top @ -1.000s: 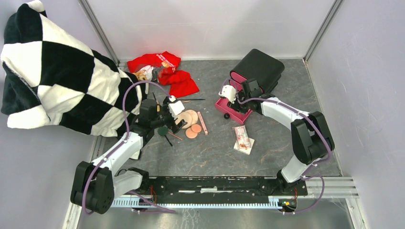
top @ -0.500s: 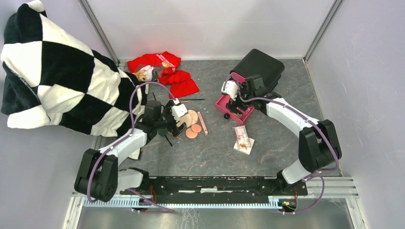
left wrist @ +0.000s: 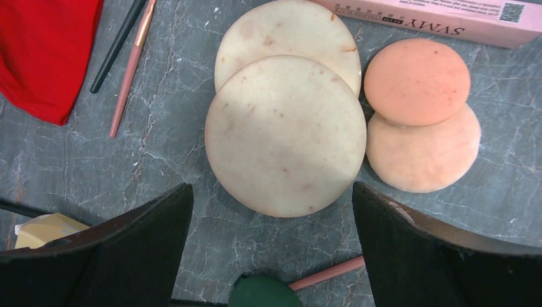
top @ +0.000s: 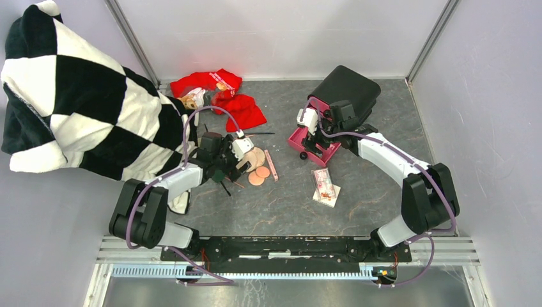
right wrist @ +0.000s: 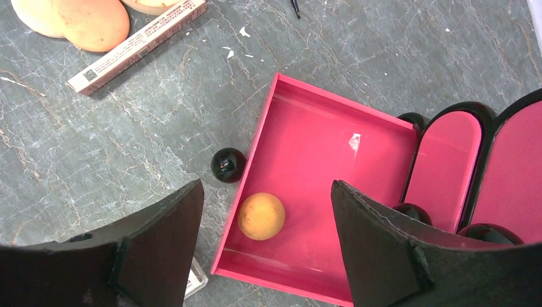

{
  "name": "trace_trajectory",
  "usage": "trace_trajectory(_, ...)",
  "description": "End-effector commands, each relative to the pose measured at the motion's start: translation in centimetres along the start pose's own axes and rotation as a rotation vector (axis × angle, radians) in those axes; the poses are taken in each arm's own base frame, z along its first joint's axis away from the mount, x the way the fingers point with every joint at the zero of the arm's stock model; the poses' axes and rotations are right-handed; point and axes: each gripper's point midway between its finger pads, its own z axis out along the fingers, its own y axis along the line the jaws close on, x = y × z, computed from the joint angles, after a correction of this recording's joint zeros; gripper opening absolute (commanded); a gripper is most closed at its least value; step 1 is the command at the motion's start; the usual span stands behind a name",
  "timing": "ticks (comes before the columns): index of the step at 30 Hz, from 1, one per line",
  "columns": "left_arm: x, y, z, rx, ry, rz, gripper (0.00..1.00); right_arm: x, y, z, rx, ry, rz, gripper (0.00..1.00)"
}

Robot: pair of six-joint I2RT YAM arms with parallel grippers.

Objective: Organize the makeup
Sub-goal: Place the makeup tool in the drawer.

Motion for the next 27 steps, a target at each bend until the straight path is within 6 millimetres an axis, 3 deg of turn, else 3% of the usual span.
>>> trace_trajectory(1,-0.7,1.4,0.4,-0.042,0.009,0.015,1.00,-0.4,0.1,0.2,-0.010,-0.027,-0.005,0.80)
trace_trajectory(11,-0.5,1.5,1.7,-0.030,0.013,-0.047,0.99,-0.2,0.1,0.4,-0.014,-0.019,-0.007,0.79)
trace_trajectory(16,-1.1,1.0,1.8,-0.003,-0.010,-0.062,0.91,0.1,0.2,0.6,-0.020,-0.012,-0.002,0.79)
trace_trajectory(27,-3.1,0.4,0.6,0.040,-0.083,-0.018,0.41,0.3,0.2,0.7,-0.019,-0.007,0.004,0.79)
